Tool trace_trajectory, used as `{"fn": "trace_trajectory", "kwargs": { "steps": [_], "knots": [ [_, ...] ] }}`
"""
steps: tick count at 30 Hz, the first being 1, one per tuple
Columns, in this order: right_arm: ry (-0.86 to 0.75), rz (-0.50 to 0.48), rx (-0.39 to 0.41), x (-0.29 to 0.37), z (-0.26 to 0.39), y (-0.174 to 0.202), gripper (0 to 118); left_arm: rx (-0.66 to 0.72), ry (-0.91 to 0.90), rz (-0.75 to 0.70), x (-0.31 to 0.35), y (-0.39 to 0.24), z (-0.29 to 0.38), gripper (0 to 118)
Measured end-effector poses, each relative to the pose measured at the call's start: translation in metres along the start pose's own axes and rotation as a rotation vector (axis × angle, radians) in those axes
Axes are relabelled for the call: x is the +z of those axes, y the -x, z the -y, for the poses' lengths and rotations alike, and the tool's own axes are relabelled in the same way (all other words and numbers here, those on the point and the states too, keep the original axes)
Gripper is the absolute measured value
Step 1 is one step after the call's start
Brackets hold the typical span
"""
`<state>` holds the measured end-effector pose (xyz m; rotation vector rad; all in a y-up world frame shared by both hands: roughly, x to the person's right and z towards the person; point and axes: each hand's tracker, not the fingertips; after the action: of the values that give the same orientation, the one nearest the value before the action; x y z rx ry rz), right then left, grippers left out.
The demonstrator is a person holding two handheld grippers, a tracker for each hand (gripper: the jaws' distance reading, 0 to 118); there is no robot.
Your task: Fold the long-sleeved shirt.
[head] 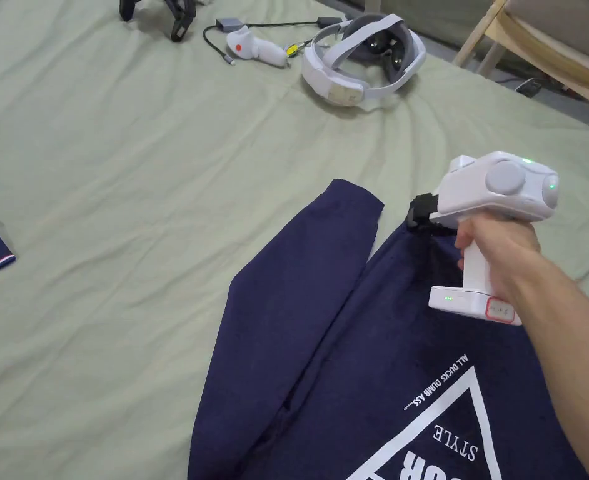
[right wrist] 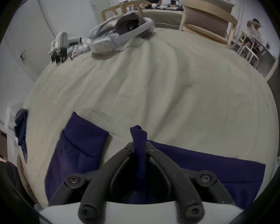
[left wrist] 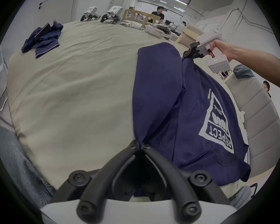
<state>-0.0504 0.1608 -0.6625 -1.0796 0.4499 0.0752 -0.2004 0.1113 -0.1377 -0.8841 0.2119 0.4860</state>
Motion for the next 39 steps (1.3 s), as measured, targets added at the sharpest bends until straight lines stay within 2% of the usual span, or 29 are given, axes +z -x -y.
{"fn": "trace_trajectory", "kwargs": {
  "steps": [2,6,12,15,21,26,34,39],
  "knots": [
    [-0.049,-0.025,-0.027,0.021,0.005,-0.002,6,0.019,-0.019,0.005,0.006,0.002,0.000,3],
    [-0.169,-0.059,-0.009,0.093,0.015,-0.013,6,0.022,-0.082,0.042,0.028,0.005,-0.002,3],
    [-0.391,-0.091,-0.035,0.248,0.054,-0.050,6,0.023,-0.190,0.101,0.069,0.000,-0.019,3],
    [-0.510,-0.118,-0.090,0.334,0.079,-0.073,6,0.001,-0.280,0.152,0.091,-0.008,-0.042,3],
    [-0.724,-0.015,-0.053,0.484,0.129,-0.094,6,-0.094,-0.503,0.245,0.142,-0.044,-0.128,3],
    [-0.854,0.102,-0.017,0.574,0.154,-0.099,6,-0.200,-0.687,0.314,0.197,-0.093,-0.211,3],
    [-1.012,0.141,-0.100,0.669,0.160,-0.104,6,-0.321,-0.862,0.347,0.272,-0.176,-0.329,3],
    [-1.084,0.150,-0.156,0.705,0.140,-0.102,6,-0.327,-0.881,0.355,0.302,-0.216,-0.391,3]
  ]
}}
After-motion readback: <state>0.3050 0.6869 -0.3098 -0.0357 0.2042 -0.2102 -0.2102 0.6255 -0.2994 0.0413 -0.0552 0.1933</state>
